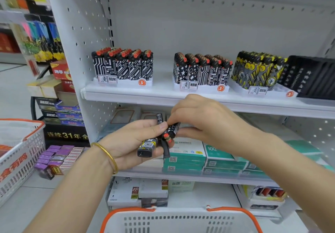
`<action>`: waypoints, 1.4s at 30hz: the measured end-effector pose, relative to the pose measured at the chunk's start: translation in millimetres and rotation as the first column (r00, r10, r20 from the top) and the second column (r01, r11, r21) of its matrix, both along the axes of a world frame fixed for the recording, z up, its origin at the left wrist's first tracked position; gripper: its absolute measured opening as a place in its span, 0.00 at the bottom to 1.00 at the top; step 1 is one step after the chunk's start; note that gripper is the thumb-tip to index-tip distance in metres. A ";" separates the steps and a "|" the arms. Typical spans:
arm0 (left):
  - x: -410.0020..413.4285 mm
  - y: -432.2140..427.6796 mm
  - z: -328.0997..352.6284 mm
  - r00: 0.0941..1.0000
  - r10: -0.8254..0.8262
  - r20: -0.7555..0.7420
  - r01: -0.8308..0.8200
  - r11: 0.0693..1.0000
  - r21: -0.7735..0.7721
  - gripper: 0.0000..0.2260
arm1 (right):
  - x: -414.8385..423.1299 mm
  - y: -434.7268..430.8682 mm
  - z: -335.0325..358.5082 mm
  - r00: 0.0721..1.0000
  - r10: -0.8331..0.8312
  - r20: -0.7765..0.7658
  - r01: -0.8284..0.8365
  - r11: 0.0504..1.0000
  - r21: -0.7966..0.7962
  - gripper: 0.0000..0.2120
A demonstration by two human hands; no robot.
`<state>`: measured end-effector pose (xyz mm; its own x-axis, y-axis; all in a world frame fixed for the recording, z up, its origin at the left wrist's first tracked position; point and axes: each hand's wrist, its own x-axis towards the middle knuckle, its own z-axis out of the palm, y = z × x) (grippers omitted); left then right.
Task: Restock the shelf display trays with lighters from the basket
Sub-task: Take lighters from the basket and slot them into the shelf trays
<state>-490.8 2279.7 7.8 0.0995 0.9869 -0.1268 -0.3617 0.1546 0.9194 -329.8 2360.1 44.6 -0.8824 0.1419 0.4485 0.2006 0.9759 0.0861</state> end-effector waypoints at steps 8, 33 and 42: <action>-4.6 1.9 -5.5 0.998 0.060 -0.012 -0.060 0.997 -0.053 0.16 | -19.7 -3.8 36.2 0.960 -0.153 -0.237 0.058 0.930 -0.363 0.16; -4.8 5.0 -9.1 0.998 0.051 0.029 -0.050 0.998 -0.049 0.10 | -94.4 20.0 80.2 0.927 -0.313 -0.204 0.243 0.920 -0.308 0.09; -4.5 4.3 -9.6 0.999 0.041 0.019 -0.040 0.999 -0.032 0.09 | -99.2 10.7 72.0 0.906 -0.362 -0.218 0.330 0.929 -0.169 0.05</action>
<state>-495.3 2284.0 -1.8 0.0621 0.9858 -0.1559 -0.3864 0.1678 0.9069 -429.0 2370.8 116.6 -0.6349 0.4874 0.5994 0.5270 0.8406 -0.1254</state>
